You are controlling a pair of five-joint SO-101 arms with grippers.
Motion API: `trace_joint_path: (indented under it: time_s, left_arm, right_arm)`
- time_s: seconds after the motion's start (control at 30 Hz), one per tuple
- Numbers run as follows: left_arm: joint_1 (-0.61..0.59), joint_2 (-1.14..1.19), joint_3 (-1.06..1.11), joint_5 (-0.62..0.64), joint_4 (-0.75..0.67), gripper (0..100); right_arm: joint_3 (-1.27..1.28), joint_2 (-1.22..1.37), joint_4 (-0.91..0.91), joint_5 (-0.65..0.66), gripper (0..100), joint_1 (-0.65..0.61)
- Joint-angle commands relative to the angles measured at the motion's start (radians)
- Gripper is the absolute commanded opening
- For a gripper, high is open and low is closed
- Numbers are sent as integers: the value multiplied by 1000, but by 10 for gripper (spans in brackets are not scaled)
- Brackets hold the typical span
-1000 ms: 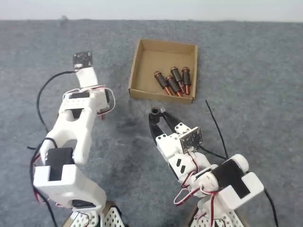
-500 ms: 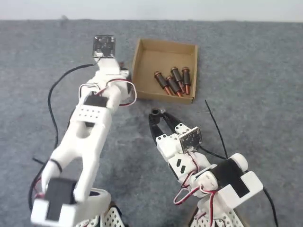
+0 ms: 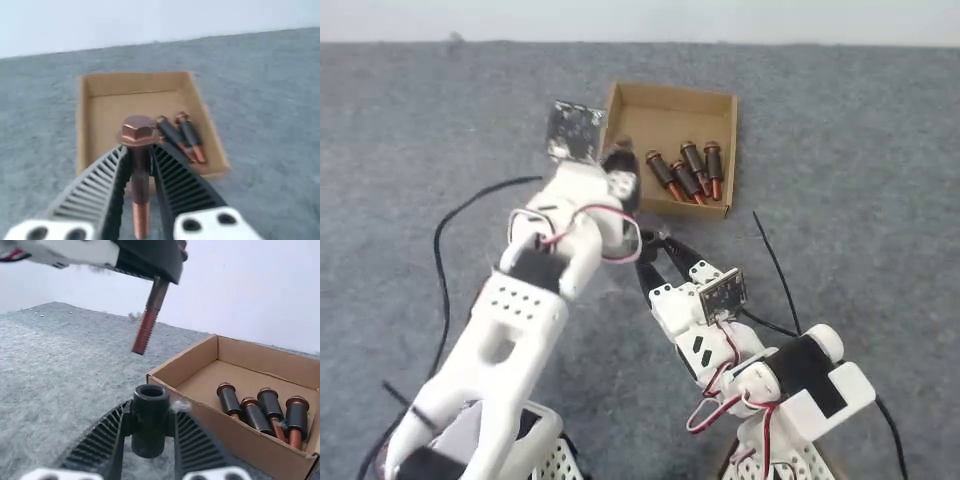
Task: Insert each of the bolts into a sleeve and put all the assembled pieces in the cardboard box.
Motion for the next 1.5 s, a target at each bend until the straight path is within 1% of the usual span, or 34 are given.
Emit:
trace_joint_path:
  time_s: [0.0, 0.17, 0.27, 0.43, 0.5, 0.77, 1.07, 1.13, 1.27, 1.4, 1.47]
  left_arm:
    - [69, -133, 27, -6, -32, 12]
    - [114, -253, 107, -5, -32, 12]
    - [117, -327, 145, -2, -32, 12]
    - [117, -419, 191, 152, -32, 12]
    - [117, -443, 208, 187, -32, 12]
    - [133, -473, 282, 189, -32, 11]
    - [133, -473, 288, 187, -34, 11]
    - [133, -468, 297, 157, -58, 11]
    - [132, -466, 369, 104, -169, 11]
    - [130, -463, 409, 103, -258, 11]
    - [121, -463, 423, 103, -315, 11]
  right_arm:
    - [-41, -2, -27, -3, 6, -2]
    - [-41, -2, -27, -3, 6, -2]
    - [-41, -2, -27, -3, 6, -2]
    - [-41, -2, -27, -5, 6, -4]
    - [-41, -2, -27, -5, 6, -4]
    - [-35, -2, -27, -5, 6, -2]
    - [-29, -2, -27, -3, 6, -2]
    - [-15, -12, -35, -2, 6, -2]
    - [-12, -13, -36, 63, 6, 5]
    - [-3, -15, -81, 64, 6, 18]
    - [18, -15, -111, 69, 6, 4]
